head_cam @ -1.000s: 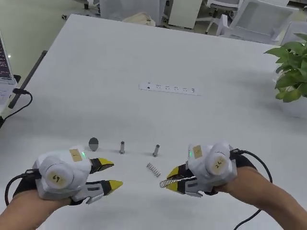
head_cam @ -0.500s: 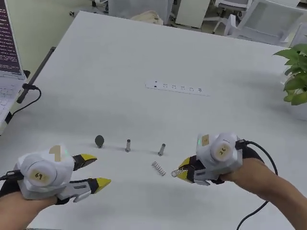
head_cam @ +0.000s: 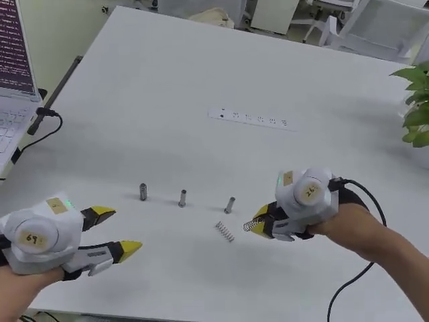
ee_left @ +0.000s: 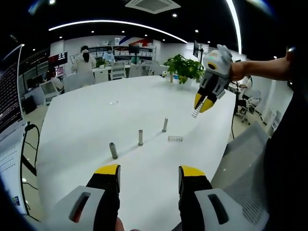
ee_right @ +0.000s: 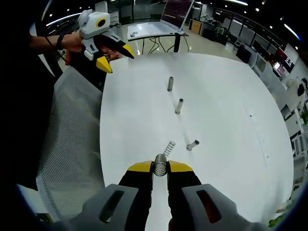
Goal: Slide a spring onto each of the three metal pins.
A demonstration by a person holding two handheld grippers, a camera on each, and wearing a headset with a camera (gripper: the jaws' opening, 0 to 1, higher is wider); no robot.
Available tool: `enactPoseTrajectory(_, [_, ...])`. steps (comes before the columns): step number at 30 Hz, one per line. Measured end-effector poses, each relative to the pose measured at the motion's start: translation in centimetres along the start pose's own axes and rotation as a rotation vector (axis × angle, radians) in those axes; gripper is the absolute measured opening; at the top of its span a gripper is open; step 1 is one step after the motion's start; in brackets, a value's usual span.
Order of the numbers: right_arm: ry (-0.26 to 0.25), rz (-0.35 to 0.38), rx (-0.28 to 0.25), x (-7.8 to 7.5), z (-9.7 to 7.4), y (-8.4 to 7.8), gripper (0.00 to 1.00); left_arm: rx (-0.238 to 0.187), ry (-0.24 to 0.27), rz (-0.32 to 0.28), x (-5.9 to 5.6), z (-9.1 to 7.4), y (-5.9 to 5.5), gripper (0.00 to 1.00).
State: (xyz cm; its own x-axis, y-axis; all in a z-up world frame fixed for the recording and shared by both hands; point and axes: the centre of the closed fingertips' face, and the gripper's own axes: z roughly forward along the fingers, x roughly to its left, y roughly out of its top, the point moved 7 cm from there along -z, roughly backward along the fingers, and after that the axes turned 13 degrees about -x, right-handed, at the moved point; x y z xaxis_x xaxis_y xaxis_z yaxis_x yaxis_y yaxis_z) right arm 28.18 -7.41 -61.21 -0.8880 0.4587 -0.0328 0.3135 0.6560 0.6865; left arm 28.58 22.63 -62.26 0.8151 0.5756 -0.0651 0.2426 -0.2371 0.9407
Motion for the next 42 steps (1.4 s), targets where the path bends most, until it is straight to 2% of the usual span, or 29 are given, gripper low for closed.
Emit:
enactPoseTrajectory(8, [0.001,-0.012,0.005,-1.9,1.1,1.2,0.08,-0.010,0.025,-0.023,0.9,-0.7,-0.1,0.49])
enactPoseTrajectory(13, [0.012,-0.015,-0.004,-2.9,2.6,2.3,0.08,-0.007,0.030,-0.036,1.3,-1.2,-0.3,0.53])
enactPoseTrajectory(16, [0.025,-0.021,-0.003,-3.2,3.4,2.7,0.08,-0.020,0.037,-0.055,1.5,-1.5,-0.2,0.55])
enactPoseTrajectory(30, [0.071,-0.053,0.012,-4.7,6.8,4.6,0.08,-0.005,0.082,-0.071,2.2,-2.9,-0.8,0.54])
enactPoseTrajectory(42, [0.096,-0.082,0.030,-5.9,9.0,5.5,0.08,-0.004,0.093,-0.074,2.5,-3.4,-0.8,0.53])
